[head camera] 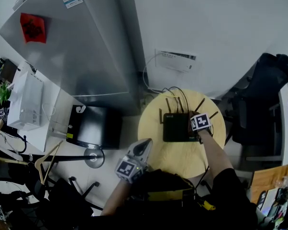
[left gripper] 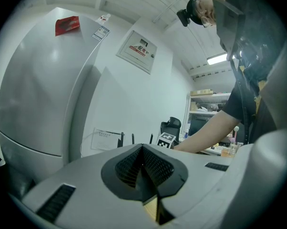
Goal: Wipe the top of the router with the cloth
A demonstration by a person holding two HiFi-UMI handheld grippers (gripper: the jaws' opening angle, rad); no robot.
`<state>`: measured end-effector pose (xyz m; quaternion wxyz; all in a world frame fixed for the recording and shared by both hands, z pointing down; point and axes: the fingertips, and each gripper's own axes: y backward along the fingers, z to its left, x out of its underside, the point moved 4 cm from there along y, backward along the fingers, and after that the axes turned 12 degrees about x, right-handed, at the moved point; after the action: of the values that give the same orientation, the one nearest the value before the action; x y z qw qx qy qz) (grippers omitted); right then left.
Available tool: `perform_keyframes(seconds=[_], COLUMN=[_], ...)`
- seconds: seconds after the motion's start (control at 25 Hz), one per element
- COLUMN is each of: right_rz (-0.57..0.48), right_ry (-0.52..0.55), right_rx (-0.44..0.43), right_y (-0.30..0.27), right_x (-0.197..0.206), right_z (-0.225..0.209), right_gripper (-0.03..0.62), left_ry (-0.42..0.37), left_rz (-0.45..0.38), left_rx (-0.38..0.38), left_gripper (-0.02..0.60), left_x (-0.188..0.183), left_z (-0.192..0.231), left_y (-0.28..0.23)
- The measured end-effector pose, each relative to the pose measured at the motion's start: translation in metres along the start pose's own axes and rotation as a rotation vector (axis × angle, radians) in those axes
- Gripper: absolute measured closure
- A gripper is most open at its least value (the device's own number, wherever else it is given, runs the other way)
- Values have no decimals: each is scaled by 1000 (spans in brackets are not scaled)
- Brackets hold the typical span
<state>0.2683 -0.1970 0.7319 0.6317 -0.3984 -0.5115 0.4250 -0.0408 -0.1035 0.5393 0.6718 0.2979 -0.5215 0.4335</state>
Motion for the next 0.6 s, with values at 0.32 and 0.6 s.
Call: perform_keyframes(seconds=[0.32, 0.6], right_rz=[19, 20], right_ry=[-3, 19], right_rx=[66, 83], right_y=[3, 6], right_x=[8, 12], right_z=[-14, -13], right_gripper=[531, 531], left_ry=[8, 29], left_rz=[1, -10], left_rx=[15, 34], left_gripper=[584, 584], left_x=[3, 4], left_z=[-1, -6], left_y=[-2, -6])
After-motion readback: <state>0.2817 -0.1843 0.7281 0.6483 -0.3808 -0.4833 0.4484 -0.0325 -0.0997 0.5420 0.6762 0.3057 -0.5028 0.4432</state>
